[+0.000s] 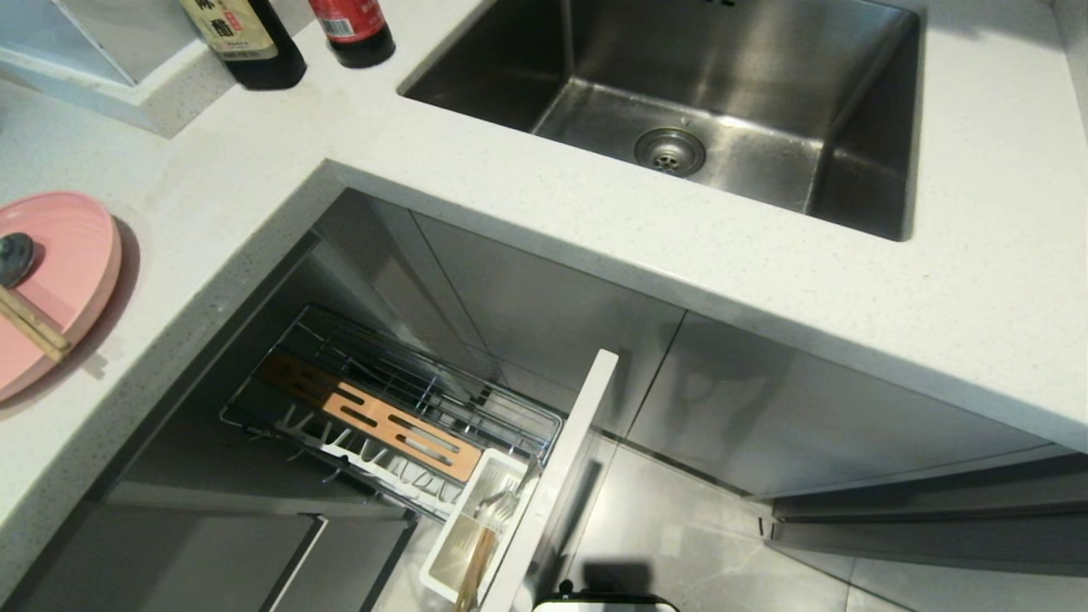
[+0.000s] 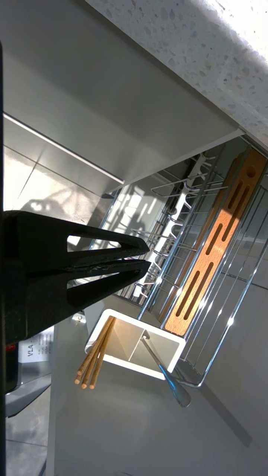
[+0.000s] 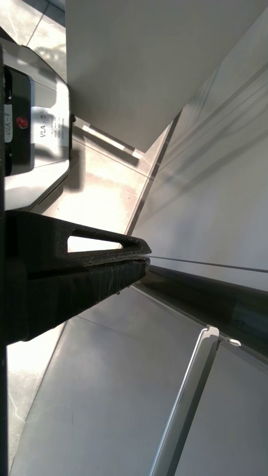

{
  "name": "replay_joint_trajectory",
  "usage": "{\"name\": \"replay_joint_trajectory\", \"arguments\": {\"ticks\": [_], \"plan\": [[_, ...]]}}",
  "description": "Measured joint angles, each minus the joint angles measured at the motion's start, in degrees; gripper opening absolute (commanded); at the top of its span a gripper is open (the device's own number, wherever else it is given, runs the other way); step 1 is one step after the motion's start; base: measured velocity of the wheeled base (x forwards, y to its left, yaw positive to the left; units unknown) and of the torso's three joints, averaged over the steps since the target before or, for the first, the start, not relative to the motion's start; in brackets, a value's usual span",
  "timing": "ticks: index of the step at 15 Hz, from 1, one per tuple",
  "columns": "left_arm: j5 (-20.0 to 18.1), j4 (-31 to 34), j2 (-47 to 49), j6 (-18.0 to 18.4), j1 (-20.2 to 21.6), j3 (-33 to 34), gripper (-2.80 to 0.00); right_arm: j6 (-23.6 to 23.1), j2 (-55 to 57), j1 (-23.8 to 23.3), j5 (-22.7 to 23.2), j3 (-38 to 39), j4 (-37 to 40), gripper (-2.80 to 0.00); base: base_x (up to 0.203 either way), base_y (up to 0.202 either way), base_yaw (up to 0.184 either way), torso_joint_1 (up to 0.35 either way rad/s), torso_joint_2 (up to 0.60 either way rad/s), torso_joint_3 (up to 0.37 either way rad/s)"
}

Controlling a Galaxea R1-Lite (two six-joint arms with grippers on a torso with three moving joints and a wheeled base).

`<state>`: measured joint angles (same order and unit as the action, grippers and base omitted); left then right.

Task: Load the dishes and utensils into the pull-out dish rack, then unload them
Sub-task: Pick up the bowl and place it in the cupboard

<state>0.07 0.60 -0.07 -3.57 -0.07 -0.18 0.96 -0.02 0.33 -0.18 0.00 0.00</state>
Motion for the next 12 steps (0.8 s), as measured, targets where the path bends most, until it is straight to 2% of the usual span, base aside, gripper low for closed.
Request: {"name": "replay_joint_trajectory", "arguments": {"ticks": [4, 6, 9, 12], "plan": [[-0.02, 0.02, 0.00, 0.89, -0.02, 0.03, -2.80, 0.02, 0.00, 0.00, 0.00, 0.00, 0.00, -2.80, 0.000, 0.000, 0.000, 0.000, 0.00, 0.000], [0.23, -0.44, 0.00, 1.34, -0.02, -2.49, -2.80, 0.00, 0.00, 0.00, 0.00, 0.00, 0.00, -2.80, 0.000, 0.000, 0.000, 0.000, 0.00, 0.000], [1.37, 1.39, 0.12, 3.37, 0.05, -13.90, -2.80, 0.00, 0.00, -0.01, 0.00, 0.00, 0.00, -2.80, 0.000, 0.000, 0.000, 0.000, 0.00, 0.000], [1.51, 8.55, 2.32, 7.03, 0.21, -30.27, -2.80, 0.00, 0.00, -0.02, 0.00, 0.00, 0.00, -2.80, 0.000, 0.000, 0.000, 0.000, 0.00, 0.000]]}}
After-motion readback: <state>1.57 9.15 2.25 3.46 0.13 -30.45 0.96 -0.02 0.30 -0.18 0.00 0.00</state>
